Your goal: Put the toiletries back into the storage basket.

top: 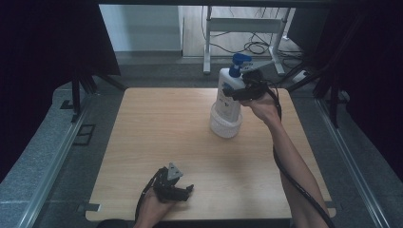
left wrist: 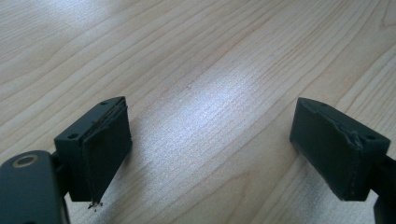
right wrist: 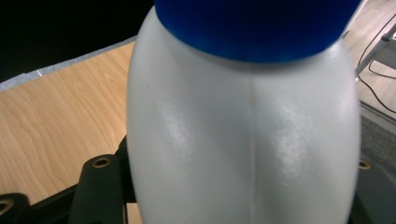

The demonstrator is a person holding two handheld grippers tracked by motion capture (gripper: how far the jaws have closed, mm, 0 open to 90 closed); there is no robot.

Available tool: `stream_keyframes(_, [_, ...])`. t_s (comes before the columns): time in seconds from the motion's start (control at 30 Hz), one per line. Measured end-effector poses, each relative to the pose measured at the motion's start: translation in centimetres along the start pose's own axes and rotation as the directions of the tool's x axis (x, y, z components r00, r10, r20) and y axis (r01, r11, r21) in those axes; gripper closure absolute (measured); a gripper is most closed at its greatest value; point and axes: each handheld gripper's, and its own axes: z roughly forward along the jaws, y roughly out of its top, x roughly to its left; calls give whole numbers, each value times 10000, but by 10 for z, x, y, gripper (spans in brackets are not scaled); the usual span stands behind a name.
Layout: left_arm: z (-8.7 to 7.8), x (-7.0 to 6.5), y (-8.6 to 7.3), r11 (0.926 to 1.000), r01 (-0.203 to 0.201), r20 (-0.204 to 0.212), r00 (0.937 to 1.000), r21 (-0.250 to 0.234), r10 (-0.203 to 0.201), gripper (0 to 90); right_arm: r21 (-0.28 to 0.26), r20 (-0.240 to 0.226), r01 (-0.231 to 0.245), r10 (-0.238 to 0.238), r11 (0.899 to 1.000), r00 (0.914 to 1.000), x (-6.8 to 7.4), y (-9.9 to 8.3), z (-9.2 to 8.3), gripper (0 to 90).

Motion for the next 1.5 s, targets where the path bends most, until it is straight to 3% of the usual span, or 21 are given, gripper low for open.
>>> stream_keyframes(0.83, [0, 0, 0, 10000, 19, -7, 10000, 14, -19, 119, 627, 81, 50, -55, 9980, 10000, -3, -33, 40, 375])
stream_keyframes(1.5, [0, 0, 0, 10000, -8, 1, 10000, 33, 8, 119, 959, 131, -92, 80, 9953, 9999, -3, -53, 60, 375])
